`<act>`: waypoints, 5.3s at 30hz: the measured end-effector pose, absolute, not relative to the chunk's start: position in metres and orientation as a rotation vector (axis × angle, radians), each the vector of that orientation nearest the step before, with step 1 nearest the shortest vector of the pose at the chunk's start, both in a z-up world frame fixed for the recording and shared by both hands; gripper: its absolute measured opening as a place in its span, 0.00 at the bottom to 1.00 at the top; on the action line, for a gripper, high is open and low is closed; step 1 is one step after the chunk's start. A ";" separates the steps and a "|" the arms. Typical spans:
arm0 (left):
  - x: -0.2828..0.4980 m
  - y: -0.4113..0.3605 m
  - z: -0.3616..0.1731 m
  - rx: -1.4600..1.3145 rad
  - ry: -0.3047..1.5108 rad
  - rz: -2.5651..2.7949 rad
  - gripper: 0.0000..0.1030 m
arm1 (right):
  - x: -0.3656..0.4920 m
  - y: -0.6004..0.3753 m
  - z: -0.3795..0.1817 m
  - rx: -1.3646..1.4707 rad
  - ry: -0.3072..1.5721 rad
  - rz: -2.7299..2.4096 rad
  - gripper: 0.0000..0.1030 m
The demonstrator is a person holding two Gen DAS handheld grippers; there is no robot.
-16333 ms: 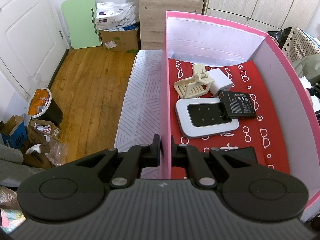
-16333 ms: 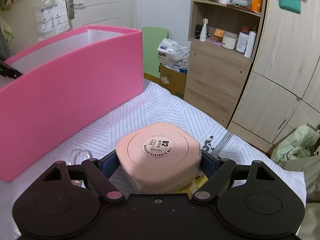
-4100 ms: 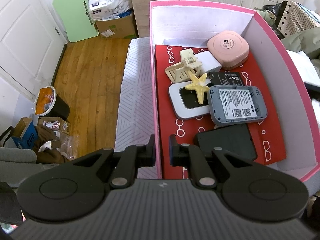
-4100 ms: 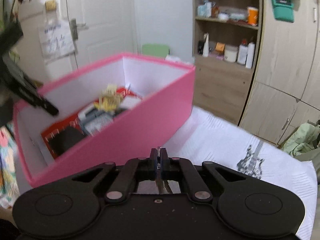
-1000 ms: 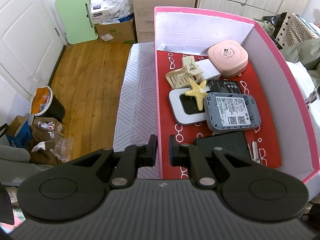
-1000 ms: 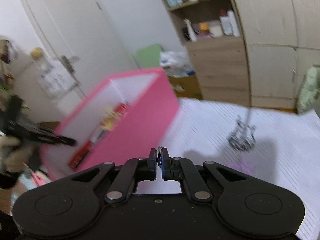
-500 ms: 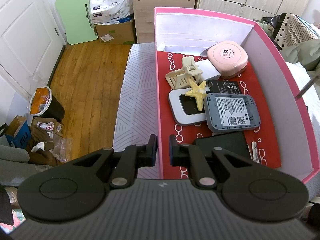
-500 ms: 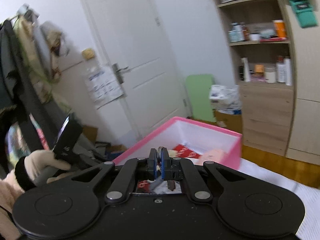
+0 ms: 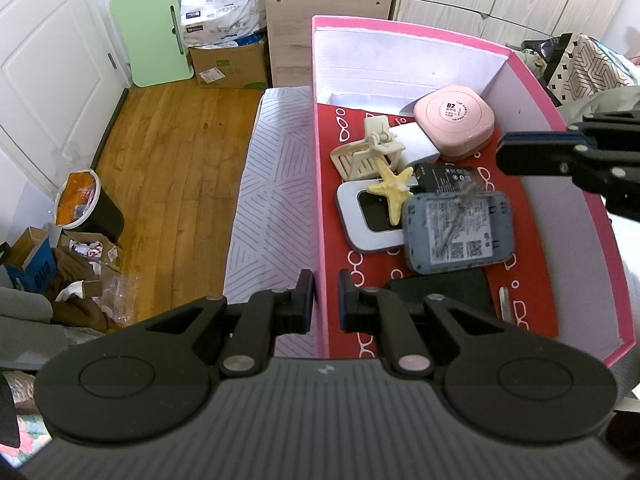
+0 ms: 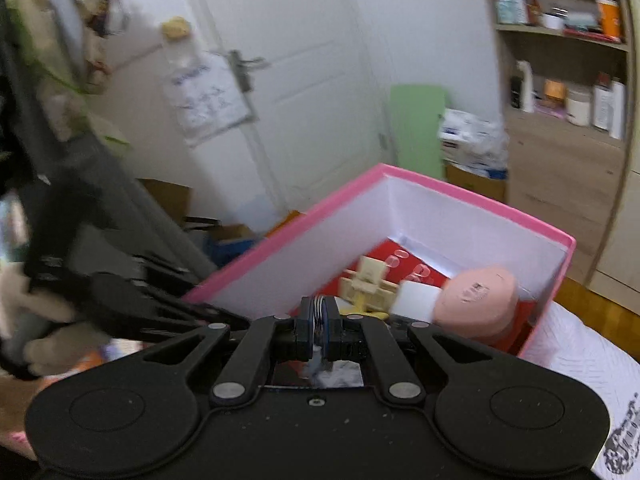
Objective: Organize rigid objects
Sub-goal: 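Carry the key into the box and drop it onto the phone back, then return the right gripper to the bed and grasp the purple starfish, then carry the purple starfish into the box and open the right gripper, then move the right gripper to the bed and grasp the yellow battery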
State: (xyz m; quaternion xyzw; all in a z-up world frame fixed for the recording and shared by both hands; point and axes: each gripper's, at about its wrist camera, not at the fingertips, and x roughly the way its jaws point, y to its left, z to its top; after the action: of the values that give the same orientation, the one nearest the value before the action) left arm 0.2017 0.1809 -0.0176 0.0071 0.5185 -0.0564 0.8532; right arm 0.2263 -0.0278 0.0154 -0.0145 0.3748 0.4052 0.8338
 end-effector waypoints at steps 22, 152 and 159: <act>0.199 0.182 -0.019 0.024 1.079 -0.133 0.14 | 0.191 -0.140 0.034 0.087 0.724 0.576 0.14; 0.195 0.186 -0.023 -0.041 1.049 -0.098 0.16 | 0.192 -0.179 0.022 0.005 0.740 0.475 0.50; 0.195 0.184 -0.022 -0.049 1.052 -0.086 0.16 | 0.164 -0.224 -0.021 0.090 0.801 0.392 0.50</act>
State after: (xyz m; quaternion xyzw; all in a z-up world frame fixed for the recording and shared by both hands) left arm 0.1946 0.1844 -0.0224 -0.0236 0.5017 -0.0410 0.8637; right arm 0.1638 -0.2240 -0.0206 0.0435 0.3872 0.1894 0.9013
